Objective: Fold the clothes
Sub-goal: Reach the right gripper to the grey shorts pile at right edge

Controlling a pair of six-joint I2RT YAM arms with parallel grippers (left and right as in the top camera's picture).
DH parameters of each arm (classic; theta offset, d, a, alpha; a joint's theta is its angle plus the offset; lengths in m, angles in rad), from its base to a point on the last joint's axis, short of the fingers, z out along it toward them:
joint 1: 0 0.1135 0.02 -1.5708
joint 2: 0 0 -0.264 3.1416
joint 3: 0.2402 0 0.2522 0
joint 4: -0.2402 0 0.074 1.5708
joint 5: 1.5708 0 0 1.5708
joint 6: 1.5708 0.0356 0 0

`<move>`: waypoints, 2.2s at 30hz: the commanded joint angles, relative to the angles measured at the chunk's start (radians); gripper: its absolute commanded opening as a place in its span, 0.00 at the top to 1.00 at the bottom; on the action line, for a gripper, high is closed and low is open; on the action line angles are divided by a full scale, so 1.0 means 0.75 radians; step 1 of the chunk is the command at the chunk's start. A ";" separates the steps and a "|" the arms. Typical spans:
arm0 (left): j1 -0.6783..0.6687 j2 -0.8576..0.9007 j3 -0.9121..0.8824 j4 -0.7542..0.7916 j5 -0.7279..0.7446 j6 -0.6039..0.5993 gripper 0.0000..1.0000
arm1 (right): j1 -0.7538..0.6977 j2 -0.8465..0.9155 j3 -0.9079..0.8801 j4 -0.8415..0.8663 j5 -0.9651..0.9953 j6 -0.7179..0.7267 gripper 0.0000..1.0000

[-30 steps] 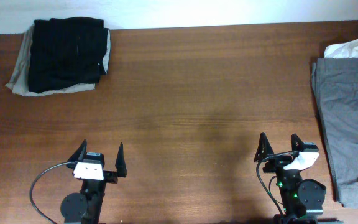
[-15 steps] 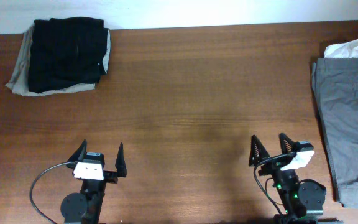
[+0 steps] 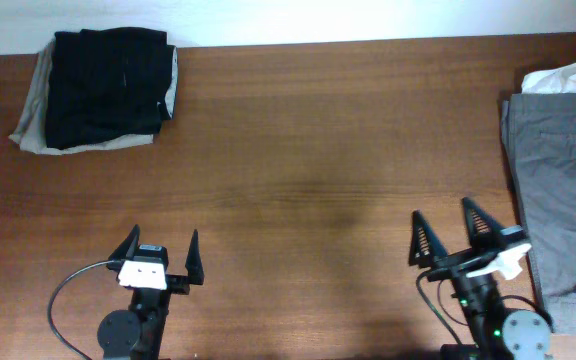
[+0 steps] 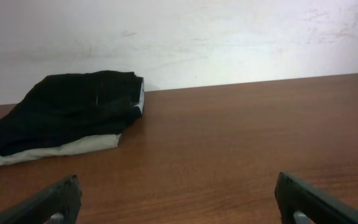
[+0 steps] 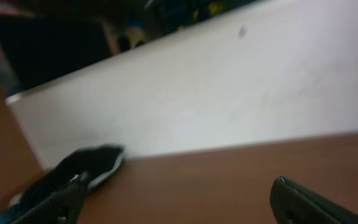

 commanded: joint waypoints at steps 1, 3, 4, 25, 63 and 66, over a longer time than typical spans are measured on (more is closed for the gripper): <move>0.005 -0.009 -0.009 0.001 0.005 0.021 0.01 | 0.008 0.251 0.247 -0.060 0.261 -0.212 0.01; 0.006 -0.009 -0.009 0.001 0.005 0.021 0.01 | 0.007 0.480 0.395 -0.125 0.413 -0.312 0.01; 0.006 -0.009 -0.009 0.001 0.005 0.021 0.01 | 0.006 0.604 0.476 -0.158 0.478 -0.335 0.01; 0.005 -0.009 -0.009 0.002 0.005 0.021 0.01 | -0.036 2.262 2.054 -1.082 0.951 -0.590 0.01; 0.005 -0.009 -0.009 0.002 0.005 0.021 0.01 | -0.329 3.157 2.409 -1.036 1.058 -0.701 0.05; 0.005 -0.009 -0.009 0.002 0.005 0.021 0.01 | -0.329 3.164 2.409 -1.030 1.058 -0.701 0.05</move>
